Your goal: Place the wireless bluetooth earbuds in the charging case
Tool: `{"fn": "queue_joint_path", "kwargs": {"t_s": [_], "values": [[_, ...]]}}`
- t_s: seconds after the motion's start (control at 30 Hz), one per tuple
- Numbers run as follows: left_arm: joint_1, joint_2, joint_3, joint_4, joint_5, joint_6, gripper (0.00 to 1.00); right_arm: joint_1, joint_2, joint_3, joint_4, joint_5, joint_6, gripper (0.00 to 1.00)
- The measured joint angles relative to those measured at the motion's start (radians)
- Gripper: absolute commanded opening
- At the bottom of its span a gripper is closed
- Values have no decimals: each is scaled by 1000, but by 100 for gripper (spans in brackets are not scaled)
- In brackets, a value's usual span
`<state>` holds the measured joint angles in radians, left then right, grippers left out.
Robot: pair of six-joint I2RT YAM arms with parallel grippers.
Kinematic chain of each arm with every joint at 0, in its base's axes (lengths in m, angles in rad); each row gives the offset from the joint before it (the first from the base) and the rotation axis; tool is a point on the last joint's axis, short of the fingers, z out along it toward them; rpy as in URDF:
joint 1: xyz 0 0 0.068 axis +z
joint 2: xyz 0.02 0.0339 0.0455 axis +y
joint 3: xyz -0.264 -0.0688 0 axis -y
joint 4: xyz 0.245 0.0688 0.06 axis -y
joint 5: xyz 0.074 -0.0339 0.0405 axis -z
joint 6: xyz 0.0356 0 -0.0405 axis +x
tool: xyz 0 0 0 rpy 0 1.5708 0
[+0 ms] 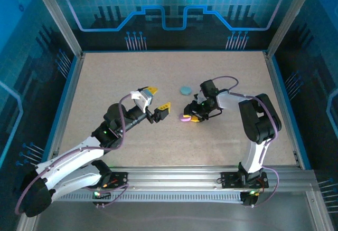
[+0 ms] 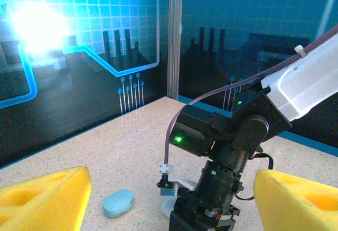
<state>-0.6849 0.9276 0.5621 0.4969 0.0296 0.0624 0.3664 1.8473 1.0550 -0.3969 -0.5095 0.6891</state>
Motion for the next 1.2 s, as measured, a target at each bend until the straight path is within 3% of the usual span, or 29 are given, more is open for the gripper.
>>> {"fn": "queue_joint_path", "kwargs": {"t_s": [0.4,0.57,0.63,0.67,0.73,0.87,1.03,1.2], "values": [[1,2,0,-24,-8,0,84,-16,-136,60,-164,93,-126,58],[35,19,0,-58,-73,-18,93,-26,-397,71,-207,365,-256,68],[80,28,0,-86,-99,-41,99,-27,-545,41,-139,480,-341,73],[114,32,0,-107,-116,-61,99,-27,-613,5,-83,536,-388,80],[177,39,0,-144,-150,-88,99,-27,-710,-97,28,645,-468,85],[309,47,-8,-170,-225,-120,99,-72,-705,-306,187,821,-567,89],[486,82,-59,-170,-282,-143,99,-223,-633,-467,309,830,-606,89],[545,178,-118,-143,-317,-139,99,-274,-581,-537,512,746,-632,89]]}}
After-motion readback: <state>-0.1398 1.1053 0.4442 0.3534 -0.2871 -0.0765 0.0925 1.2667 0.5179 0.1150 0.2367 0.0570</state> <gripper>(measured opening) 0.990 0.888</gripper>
